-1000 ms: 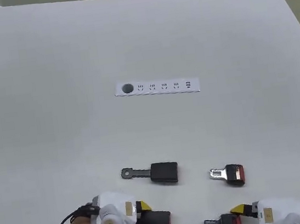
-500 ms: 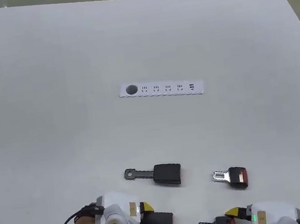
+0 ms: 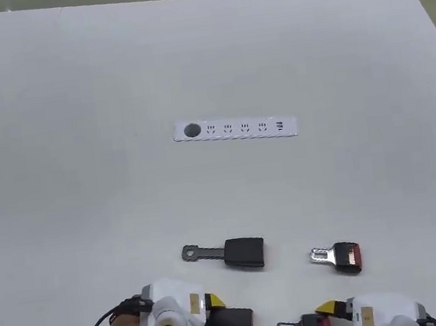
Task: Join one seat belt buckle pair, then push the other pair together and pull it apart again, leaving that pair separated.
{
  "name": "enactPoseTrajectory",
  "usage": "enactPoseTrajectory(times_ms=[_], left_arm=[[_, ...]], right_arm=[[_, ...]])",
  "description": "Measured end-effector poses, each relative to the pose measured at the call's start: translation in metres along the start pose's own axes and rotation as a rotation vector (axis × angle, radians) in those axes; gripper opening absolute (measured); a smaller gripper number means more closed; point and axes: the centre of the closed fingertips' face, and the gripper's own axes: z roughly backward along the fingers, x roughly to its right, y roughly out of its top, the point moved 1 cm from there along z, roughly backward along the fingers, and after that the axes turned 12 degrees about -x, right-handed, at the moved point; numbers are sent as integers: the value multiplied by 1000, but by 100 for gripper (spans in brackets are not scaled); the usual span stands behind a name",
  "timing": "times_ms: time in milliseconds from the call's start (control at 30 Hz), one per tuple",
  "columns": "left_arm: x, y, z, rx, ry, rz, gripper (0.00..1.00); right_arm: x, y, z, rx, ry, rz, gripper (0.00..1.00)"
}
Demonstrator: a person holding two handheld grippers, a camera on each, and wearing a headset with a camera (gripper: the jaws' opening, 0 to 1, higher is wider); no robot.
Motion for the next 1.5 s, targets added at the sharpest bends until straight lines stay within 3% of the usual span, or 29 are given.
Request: enactPoseTrajectory(times_ms=[467, 633, 833, 1500], left_arm=[[-2, -5, -4, -8, 1, -1, 33], [0, -1, -1, -10, 2, -2, 33], [0, -1, -1, -11, 2, -2, 33], [2, 3, 0, -21, 9, 8, 32]], right_arm=[[-1, 20, -15, 12, 1, 8, 32], [-1, 27, -22, 17, 2, 8, 32], [-3, 42, -23, 28, 0, 6, 32], [-6, 58, -26, 50, -12, -12, 32]])
